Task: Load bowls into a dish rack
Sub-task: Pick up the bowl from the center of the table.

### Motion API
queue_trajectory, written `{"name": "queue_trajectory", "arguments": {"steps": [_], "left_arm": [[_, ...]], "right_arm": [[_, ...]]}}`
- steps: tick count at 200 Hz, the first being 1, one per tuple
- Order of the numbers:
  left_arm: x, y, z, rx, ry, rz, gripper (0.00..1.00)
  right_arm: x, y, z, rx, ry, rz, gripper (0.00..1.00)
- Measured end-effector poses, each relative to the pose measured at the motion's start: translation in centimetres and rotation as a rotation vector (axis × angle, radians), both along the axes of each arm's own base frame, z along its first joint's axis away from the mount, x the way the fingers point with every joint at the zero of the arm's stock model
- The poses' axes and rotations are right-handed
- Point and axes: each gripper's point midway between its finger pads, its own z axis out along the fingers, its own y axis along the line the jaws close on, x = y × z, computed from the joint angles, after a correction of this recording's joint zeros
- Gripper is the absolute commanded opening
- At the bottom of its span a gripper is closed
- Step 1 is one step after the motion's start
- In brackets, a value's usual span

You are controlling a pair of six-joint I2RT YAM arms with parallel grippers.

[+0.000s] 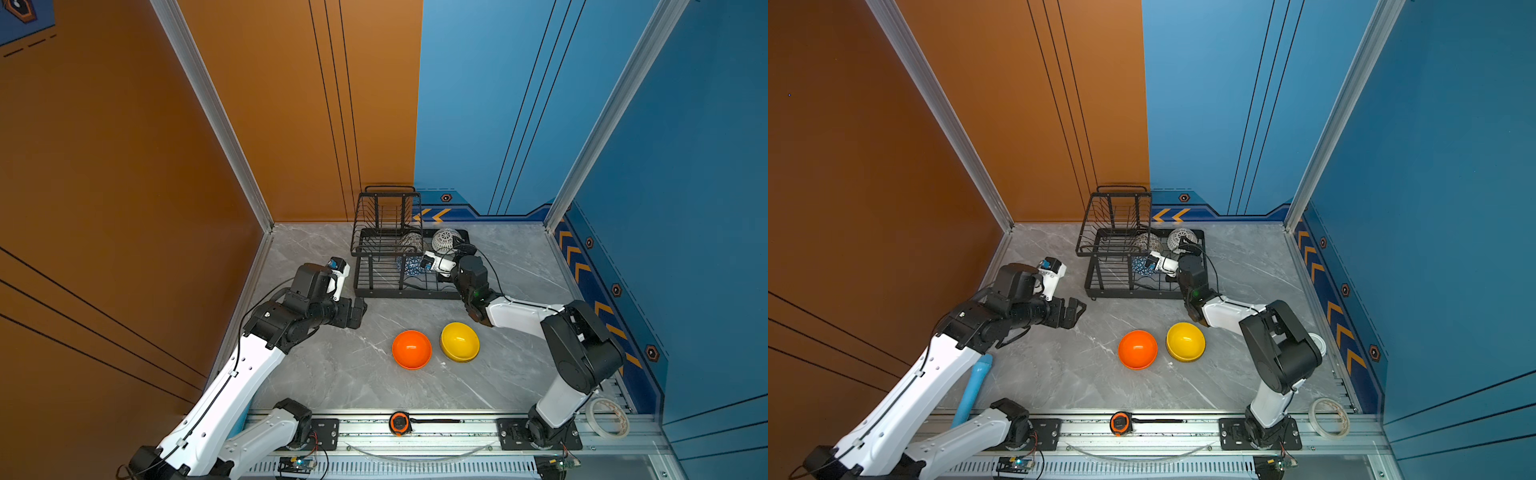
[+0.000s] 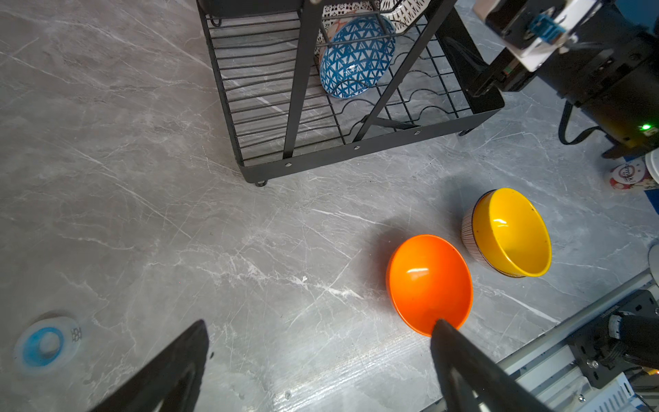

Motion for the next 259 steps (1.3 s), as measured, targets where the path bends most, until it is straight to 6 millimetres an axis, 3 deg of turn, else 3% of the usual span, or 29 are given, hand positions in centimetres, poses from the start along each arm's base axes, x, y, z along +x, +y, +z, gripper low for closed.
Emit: {"name": "queue_trajectory", "arguments": {"steps": [36,73,102,161,220,259], "left_arm": [[-0.7,-0.2,0.1,-0.012,-0.007,-0.010,0.98],[-1.9,-1.6,-0.5,-0.012,0.006,-0.060,0.98],[-2.7,-2.6,-1.2,-0.001,0.017,-0.086,0.98],[-3.6,-4.4,-4.1,0.018,0.077,-0.123,0.98],[-4.0,-7.0,-7.9,-0.009,0.150,-0.159,0.98],[-3.8,-8.4,-9.3,-0.019,0.178,-0.176,0.98]], "right_arm": [[-2.6,-1.6,3.3,0.134,0.001,-0.065,1.00],[-6.3,-1.5,5.5,0.315,0.082,-0.075,1.00],[-8.9,-0.8,5.4,0.441,0.201,-0.096,1.00],[-11.6,-0.7,5.2,0.733,0.378,-0.203,1.00],[-12.8,-0.6,4.5,0.861,0.501,-0.255,1.00],[-13.2,-0.3,3.8,0.903,0.565,-0.258,1.00]]}}
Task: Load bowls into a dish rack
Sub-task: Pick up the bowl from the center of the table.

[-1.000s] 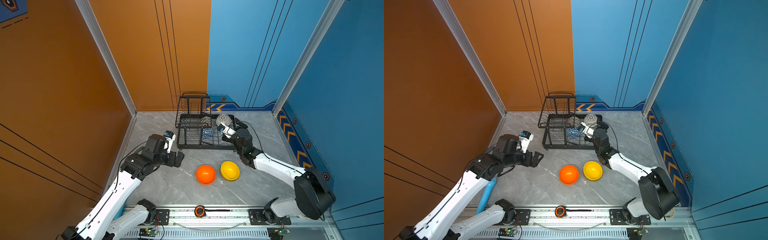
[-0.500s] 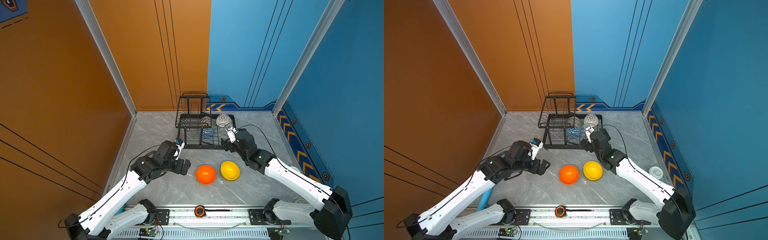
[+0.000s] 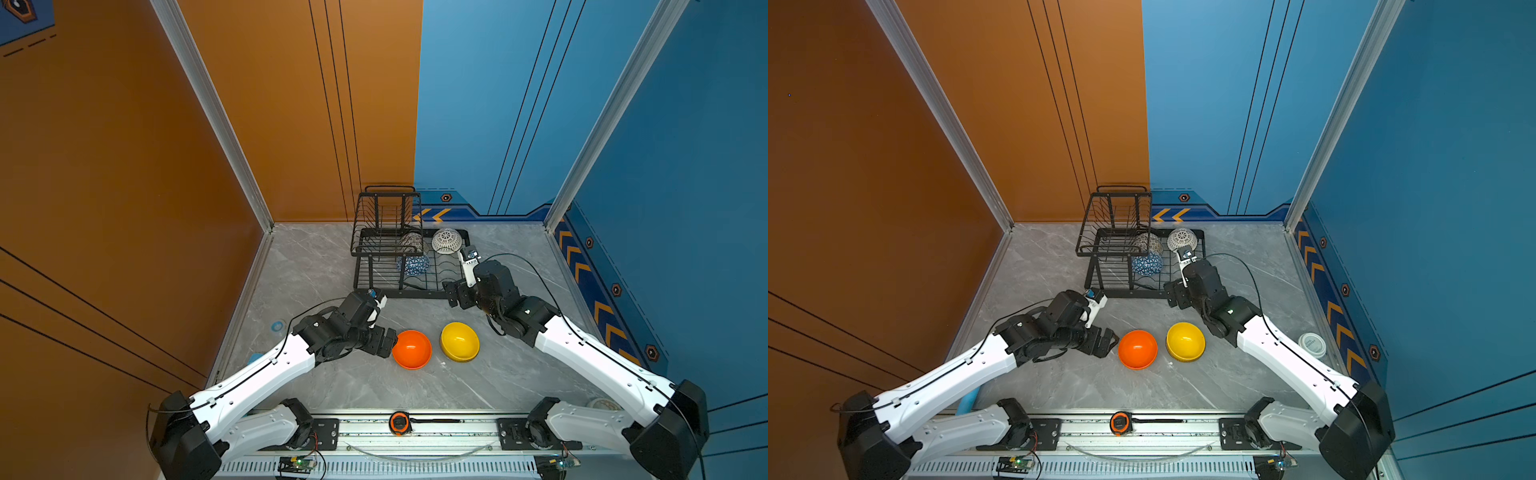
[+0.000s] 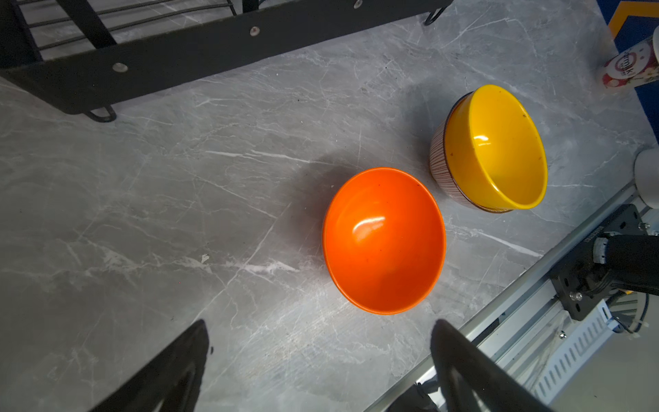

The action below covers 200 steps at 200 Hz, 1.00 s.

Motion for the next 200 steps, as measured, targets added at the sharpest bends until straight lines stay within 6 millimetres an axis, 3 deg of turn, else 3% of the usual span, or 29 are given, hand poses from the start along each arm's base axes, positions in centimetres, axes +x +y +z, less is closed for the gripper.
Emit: {"name": "queue_trajectory", "arguments": {"steps": [99,193,200], "left_arm": [[0.4,-2.4,-3.7,0.019,0.093,-0.027,1.00],[0.5,-3.7,-7.6,0.058,0.172,-0.032,0.88],[0.6,-3.8,-8.0,0.060,0.179,-0.031,0.81]], "right_arm": [[-0.1,1.1,-1.3,0.031,0.060,0.030,1.00],[-0.1,1.3,-1.5,0.033,0.067,0.037,1.00],[-0.1,1.3,-1.5,0.033,0.067,0.037,1.00]]}}
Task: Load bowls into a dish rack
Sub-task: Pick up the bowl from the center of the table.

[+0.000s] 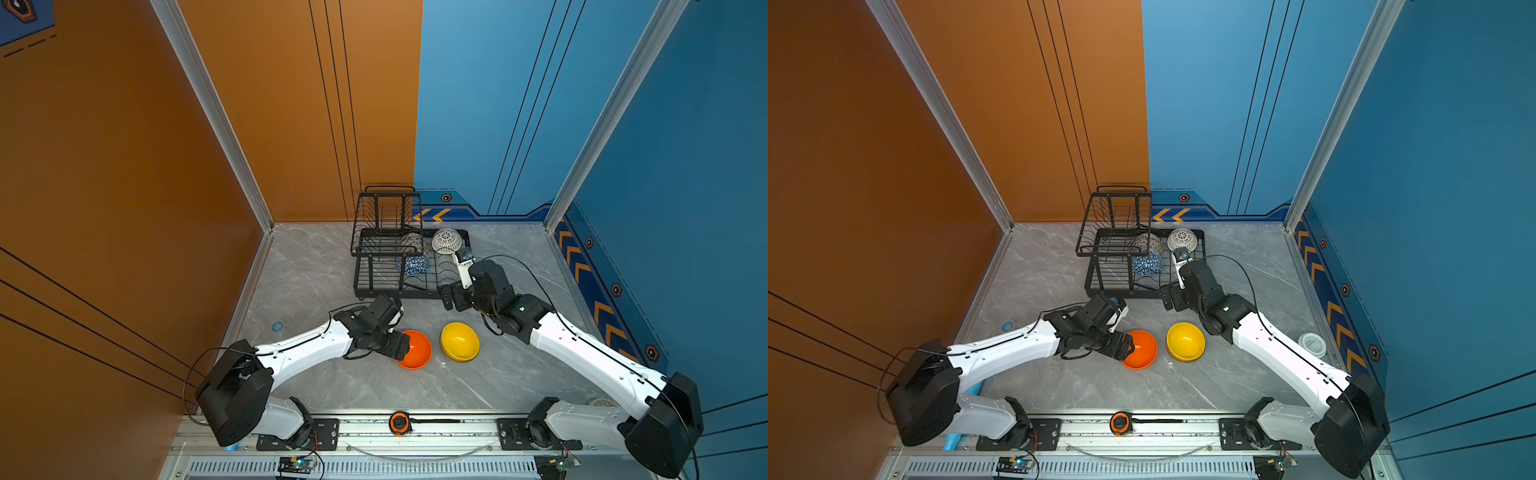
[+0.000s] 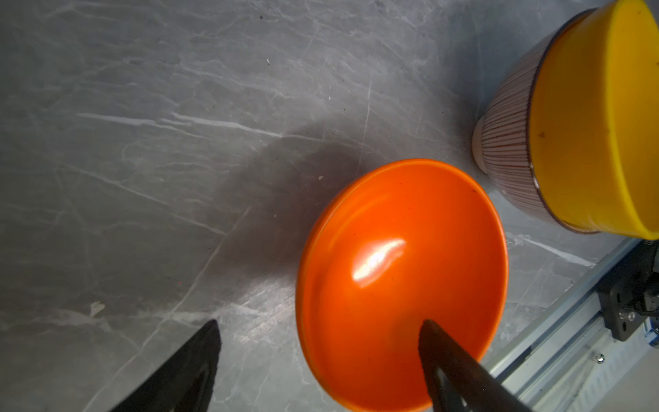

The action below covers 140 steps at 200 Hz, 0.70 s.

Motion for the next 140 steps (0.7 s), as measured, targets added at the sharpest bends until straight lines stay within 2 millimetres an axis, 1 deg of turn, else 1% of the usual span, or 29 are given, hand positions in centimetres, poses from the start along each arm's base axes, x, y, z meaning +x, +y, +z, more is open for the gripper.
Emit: {"name": "queue_trajectory", "arguments": {"steps": [10,59,91,113,140], "left_arm": [[0.0,-0.1,-0.5,0.003,0.011,0.002,0.78],[0.1,-0.4,-2.4,0.029,0.047,0.000,0.67],[0.2,-0.5,-2.9,0.030,0.052,-0.001,0.63],[0.2,-0.6,-3.2,0.031,0.056,-0.002,0.57],[0.1,-0.7,-4.1,0.041,0.079,-0.005,0.51]], "right_arm": [[0.0,-0.1,0.0,0.000,0.000,-0.001,1.00],[0.2,-0.3,-0.1,0.001,0.002,-0.007,1.00],[-0.1,-0.6,-0.5,-0.005,0.010,-0.011,1.00],[-0.3,-0.9,-0.6,-0.006,0.011,-0.015,1.00],[-0.3,-1.2,-0.4,-0.002,0.007,-0.020,1.00]]}}
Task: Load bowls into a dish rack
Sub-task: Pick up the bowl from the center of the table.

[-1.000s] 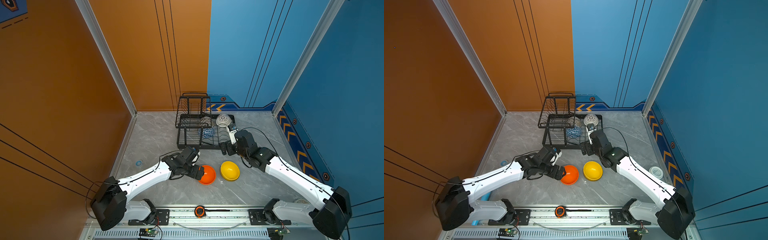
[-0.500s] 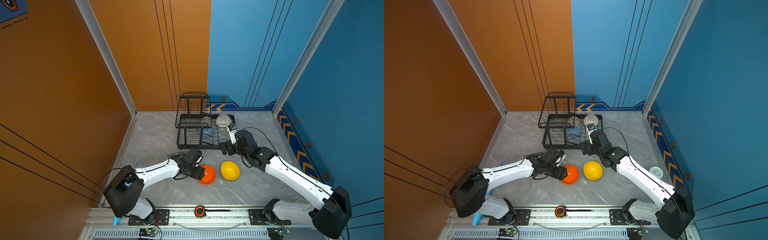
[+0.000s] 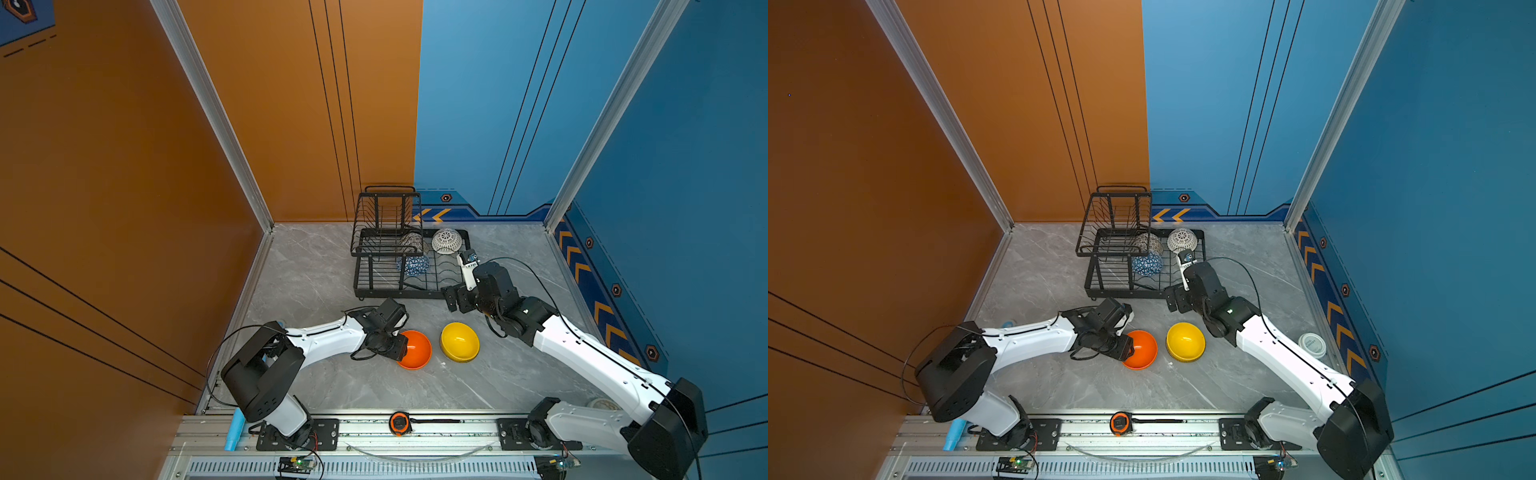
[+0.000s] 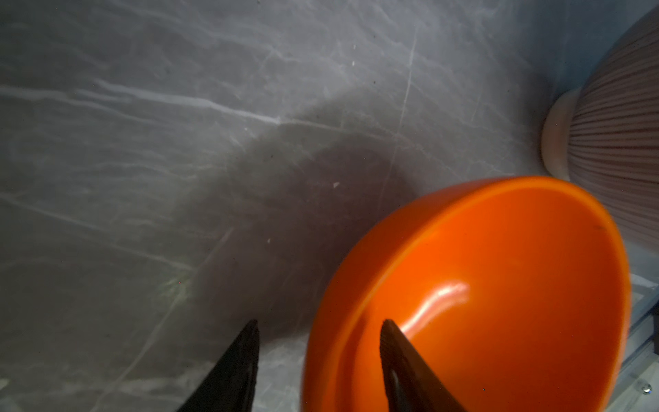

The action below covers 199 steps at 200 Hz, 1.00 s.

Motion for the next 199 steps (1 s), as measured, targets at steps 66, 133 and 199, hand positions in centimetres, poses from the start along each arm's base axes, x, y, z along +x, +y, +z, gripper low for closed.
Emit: {"name": "queue_trajectory", "arguments": {"steps": [66,133,199], "left_arm": [[0.4,-0.7,-0.2,-0.022,-0.001,0.002,0.26],[1.2,-1.9,1.0,-0.078,-0.017,0.005,0.00],[1.0,-0.9,1.4,-0.055,-0.014,0.014,0.00]], "right_arm": [[-0.1,-0.3,-0.6,-0.008,0.012,-0.004,1.00],[-0.1,-0.4,-0.6,-0.004,0.015,-0.004,1.00],[-0.3,0.0,-0.7,0.012,0.025,0.011,1.00]]}}
